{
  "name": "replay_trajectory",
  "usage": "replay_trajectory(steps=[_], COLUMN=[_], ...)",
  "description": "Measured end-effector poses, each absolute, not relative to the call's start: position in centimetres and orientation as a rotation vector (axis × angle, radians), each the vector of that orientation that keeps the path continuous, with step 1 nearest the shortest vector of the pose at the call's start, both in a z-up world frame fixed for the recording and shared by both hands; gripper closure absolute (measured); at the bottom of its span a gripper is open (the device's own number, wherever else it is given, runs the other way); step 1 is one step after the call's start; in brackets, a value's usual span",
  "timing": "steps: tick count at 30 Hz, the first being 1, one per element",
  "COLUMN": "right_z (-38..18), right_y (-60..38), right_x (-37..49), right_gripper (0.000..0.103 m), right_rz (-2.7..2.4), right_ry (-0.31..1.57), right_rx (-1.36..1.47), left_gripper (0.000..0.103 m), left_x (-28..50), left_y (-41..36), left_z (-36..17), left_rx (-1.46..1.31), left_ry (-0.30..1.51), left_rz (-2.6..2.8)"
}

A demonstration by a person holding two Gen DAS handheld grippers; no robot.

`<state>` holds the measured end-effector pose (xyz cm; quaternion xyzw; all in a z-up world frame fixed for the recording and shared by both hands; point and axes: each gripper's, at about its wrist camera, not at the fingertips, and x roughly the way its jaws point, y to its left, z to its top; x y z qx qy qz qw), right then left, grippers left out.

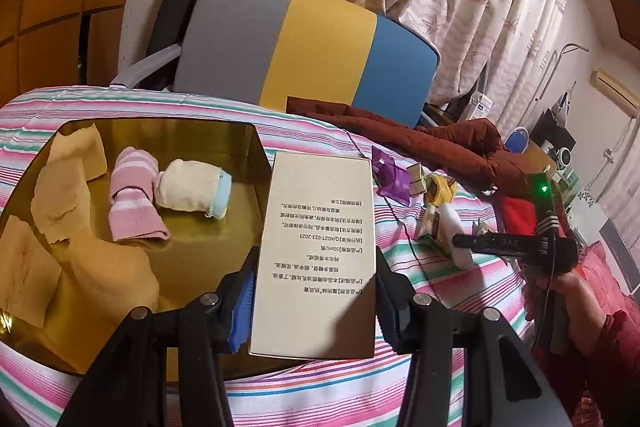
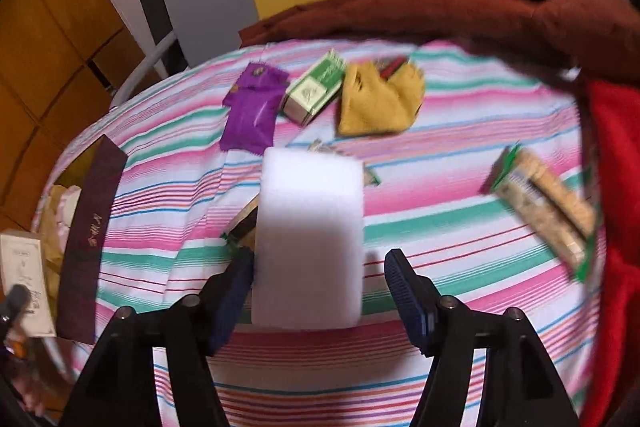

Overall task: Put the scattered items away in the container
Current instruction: 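Carry the card and white block over the gold tin and open both grippers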

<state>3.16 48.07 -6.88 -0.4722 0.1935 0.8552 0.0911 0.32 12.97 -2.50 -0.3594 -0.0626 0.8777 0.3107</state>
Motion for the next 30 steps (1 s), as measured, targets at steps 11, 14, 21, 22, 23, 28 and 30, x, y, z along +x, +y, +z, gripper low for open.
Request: replay_trajectory(steps=[11,14,21,22,23,28,30], right_z=[-3.7,-2.6,-0.1,0.1,0.2,0.0,-0.5], right_y=[44.7,43.2,33.4,32.0,31.0,24.6,22.9], right_x=[4.3,4.3,1.5,1.0,0.6,-1.6,-2.3], right_gripper=[0.049,0.049,0.049,0.049,0.049,0.048,0.048], right_rz=[2.623,2.691,2.940,2.967,2.985,3.055,3.058], right_ry=[0.388,0.480,0.503,0.506,0.514,0.450,0.423], right_rx=[-1.265,-1.239,-1.302,-1.322,-1.339,-1.444,-1.491], left_gripper=[0.052,0.052,0.052,0.052,0.052,0.052,0.052], left_x=[-0.2,-0.7,-2.7,-3.1,-3.6,-5.5,-6.3], left_y=[10.6,9.5,5.6,5.2,4.8,2.5,1.8], left_z=[-1.9,-1.6,-1.5,-1.6,-1.7,-1.9,-1.8], left_rx=[-0.941,-0.938,-0.954,-0.962,-0.977,-0.997,-0.997], left_ry=[-0.210,-0.227,-0.282,-0.278,-0.271,-0.282,-0.287], left_rz=[2.345,2.369,2.465,2.476,2.481,2.528,2.545])
